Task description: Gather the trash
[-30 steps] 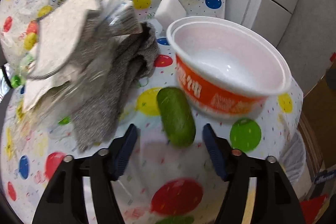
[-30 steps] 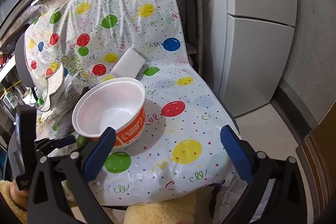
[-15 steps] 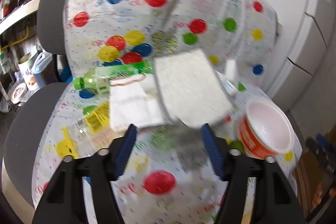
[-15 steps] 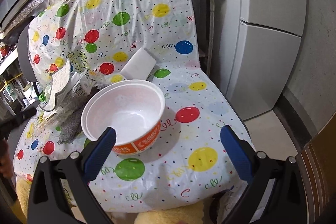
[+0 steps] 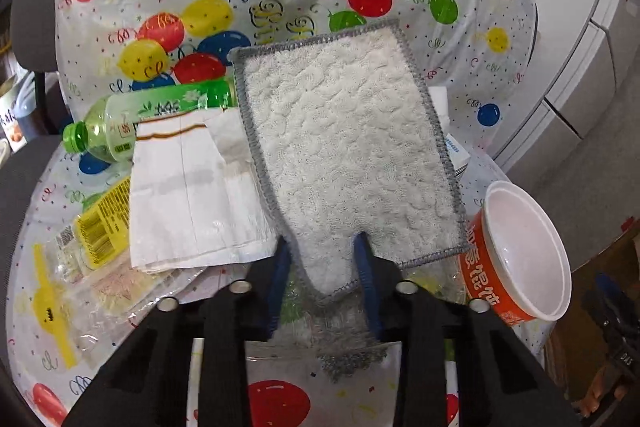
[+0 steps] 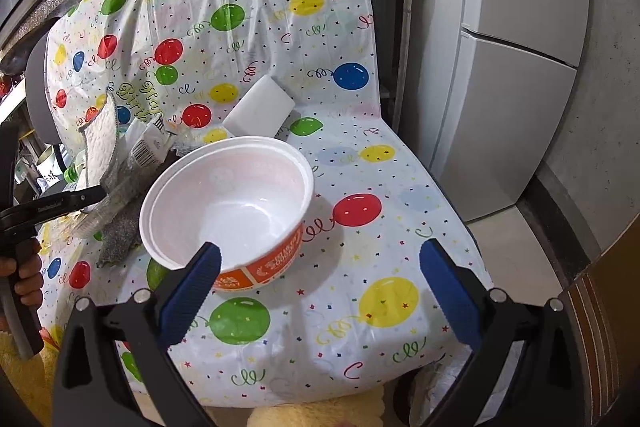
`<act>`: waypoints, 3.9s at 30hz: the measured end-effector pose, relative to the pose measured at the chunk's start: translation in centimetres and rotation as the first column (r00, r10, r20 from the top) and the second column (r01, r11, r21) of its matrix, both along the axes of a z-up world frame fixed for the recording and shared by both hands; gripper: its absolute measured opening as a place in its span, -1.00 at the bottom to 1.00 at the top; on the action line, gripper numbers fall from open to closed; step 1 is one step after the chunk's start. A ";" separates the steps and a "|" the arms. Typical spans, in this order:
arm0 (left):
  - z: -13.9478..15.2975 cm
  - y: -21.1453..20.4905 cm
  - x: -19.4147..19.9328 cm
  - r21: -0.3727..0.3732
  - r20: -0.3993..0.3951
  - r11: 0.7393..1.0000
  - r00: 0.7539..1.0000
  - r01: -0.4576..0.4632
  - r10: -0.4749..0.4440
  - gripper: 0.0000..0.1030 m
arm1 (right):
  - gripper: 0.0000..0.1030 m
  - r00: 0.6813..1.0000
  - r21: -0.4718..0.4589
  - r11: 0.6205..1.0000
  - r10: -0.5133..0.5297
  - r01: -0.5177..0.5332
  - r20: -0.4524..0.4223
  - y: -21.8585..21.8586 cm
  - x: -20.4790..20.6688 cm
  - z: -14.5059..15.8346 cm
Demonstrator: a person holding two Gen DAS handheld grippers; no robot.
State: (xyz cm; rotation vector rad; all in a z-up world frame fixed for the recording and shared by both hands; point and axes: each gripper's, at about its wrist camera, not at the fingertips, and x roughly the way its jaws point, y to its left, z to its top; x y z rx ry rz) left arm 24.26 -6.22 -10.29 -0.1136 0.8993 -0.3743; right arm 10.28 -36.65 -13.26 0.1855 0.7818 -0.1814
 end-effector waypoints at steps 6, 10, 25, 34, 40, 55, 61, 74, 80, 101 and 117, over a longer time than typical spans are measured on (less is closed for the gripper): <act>4.0 1.9 -2.4 -0.028 0.119 0.999 0.993 -0.023 0.026 -0.94 | 0.89 1.000 -0.011 1.000 0.001 -0.001 0.019 0.3 -1.2 1.0; 7.4 3.0 -4.9 -0.025 0.208 0.999 0.978 -0.030 0.034 -0.95 | 0.89 0.999 -0.007 1.000 0.001 -0.001 0.044 0.6 -2.1 1.9; 4.5 4.6 -8.8 -0.039 0.131 0.996 0.988 -0.077 0.081 -0.95 | 0.10 1.000 0.170 0.985 -0.012 0.016 -0.028 -1.2 2.6 -2.1; 4.1 3.8 -8.8 -0.009 0.129 0.998 0.990 -0.061 0.062 -0.95 | -0.60 0.998 0.266 0.963 -0.014 0.028 -0.056 -0.9 5.2 -3.4; 7.7 2.6 -10.8 -0.044 0.210 0.999 0.977 -0.017 0.026 -0.95 | -0.89 0.997 0.248 0.968 -0.049 0.034 0.058 -1.4 2.3 0.1; 8.0 -15.2 -18.8 -0.087 0.284 0.903 0.879 0.422 -0.383 -0.95 | -0.89 0.939 0.136 0.933 -0.342 0.334 0.038 -11.8 -16.0 1.4; 3.5 -21.9 -20.3 -0.108 0.206 0.829 0.828 0.549 -0.521 -0.95 | -0.88 0.885 0.104 0.879 -0.458 0.465 -0.083 -15.6 -20.3 -3.1; -0.9 -28.2 -21.9 -0.075 0.098 0.760 0.763 0.646 -0.639 -0.94 | -0.61 0.775 0.192 0.789 -0.469 0.583 -0.424 -20.9 -20.2 -18.9; -0.3 -29.2 -22.5 -0.067 0.113 0.732 0.734 0.678 -0.670 -0.94 | -0.13 0.795 0.161 0.796 -0.518 0.583 -0.316 -21.5 -21.3 -14.7; -3.4 -39.5 -27.6 -0.015 0.028 0.547 0.548 0.837 -0.836 -0.63 | 0.07 0.796 0.076 0.794 -0.606 0.604 0.006 -21.5 -27.5 -3.2; -2.3 -32.4 -23.8 0.095 0.069 0.694 0.691 0.714 -0.720 0.01 | 0.08 0.833 0.078 0.832 -0.553 0.549 0.026 -20.1 -25.9 -2.5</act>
